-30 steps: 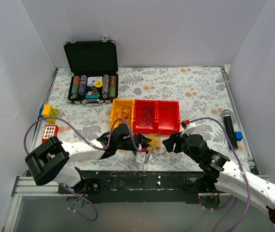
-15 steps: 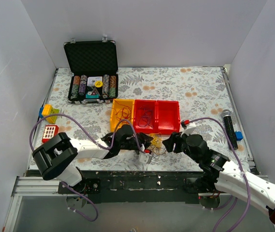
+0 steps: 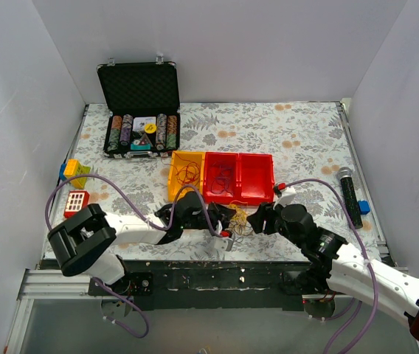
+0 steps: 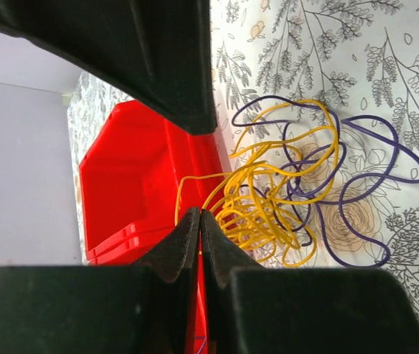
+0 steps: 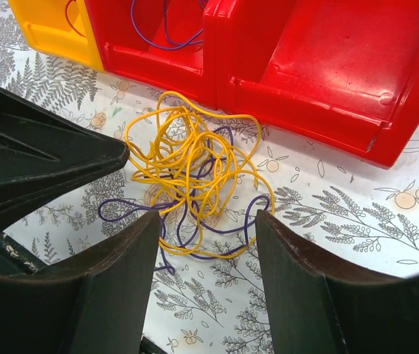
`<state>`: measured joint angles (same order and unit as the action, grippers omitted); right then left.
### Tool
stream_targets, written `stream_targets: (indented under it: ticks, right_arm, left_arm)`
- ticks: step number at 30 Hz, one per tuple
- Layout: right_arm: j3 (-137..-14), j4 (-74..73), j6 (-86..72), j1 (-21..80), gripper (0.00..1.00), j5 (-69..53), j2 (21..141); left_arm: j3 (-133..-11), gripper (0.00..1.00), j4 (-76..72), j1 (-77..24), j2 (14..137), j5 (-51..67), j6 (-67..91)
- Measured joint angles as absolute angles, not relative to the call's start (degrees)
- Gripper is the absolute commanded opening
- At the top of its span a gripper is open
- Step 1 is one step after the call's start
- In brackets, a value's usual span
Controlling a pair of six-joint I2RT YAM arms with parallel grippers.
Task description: Untangle the cables
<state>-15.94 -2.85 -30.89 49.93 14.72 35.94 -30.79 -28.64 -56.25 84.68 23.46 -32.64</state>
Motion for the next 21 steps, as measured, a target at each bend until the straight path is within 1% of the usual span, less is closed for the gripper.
stream_targets:
  ticks: [4,7,13,15,21]
  right_arm:
    - [-15.9,-2.8,-30.9,49.9,0.63,14.5,36.0]
    - [-15.9,-2.8,-30.6,49.9,0.63,14.6,35.9]
    - [-15.9,-2.8,-29.8,49.8,0.63,14.5,36.0]
    - [-15.9,-2.8,-29.8,49.8,0.64,14.3,36.0]
    - [-16.8,-3.9,-28.0,49.6,0.69,14.0,35.4]
  left_arm:
    - [-30.8,0.0,-27.6,-56.6,82.7,23.2,-31.7]
    - [-32.0,0.0,-23.4,-57.1,79.5,23.2,-28.3]
    - [-38.4,0.0,-13.9,-58.9,71.4,24.5,-16.6]
    - [-40.1,0.0,-11.9,-59.7,68.8,24.6,-11.7]
    - [-43.2,0.0,-8.9,-60.6,67.2,22.9,-1.8]
